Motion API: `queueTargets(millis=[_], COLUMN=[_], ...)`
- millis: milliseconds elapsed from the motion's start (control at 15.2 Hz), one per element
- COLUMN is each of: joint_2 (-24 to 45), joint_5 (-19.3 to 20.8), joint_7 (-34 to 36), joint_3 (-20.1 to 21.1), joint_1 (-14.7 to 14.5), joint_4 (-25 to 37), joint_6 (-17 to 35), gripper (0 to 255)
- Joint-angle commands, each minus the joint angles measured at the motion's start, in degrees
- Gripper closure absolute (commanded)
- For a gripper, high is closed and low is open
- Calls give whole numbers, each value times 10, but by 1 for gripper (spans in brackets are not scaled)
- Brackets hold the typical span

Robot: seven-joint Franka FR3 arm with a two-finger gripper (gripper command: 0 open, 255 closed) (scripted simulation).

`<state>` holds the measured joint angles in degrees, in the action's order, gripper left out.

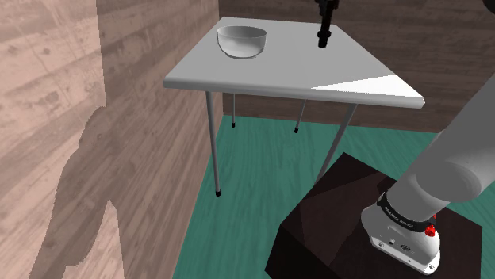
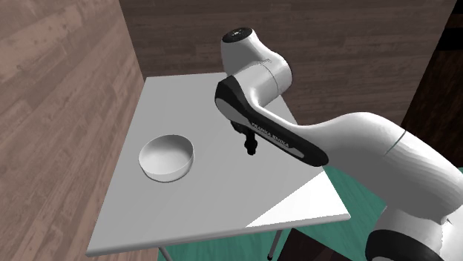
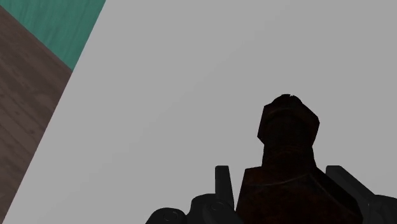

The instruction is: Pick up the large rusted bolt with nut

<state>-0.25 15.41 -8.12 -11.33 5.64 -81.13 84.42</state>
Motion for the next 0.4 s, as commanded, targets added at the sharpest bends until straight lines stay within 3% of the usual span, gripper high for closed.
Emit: queueTargets(millis=[0, 330], joint_2=[12, 28], joint_5=[-2, -4], joint_7=[-7, -16], joint_3=[-1, -2], joint_1=[1, 2], joint_4=[31, 77], joint_6=[-18, -47], gripper=[255, 255])
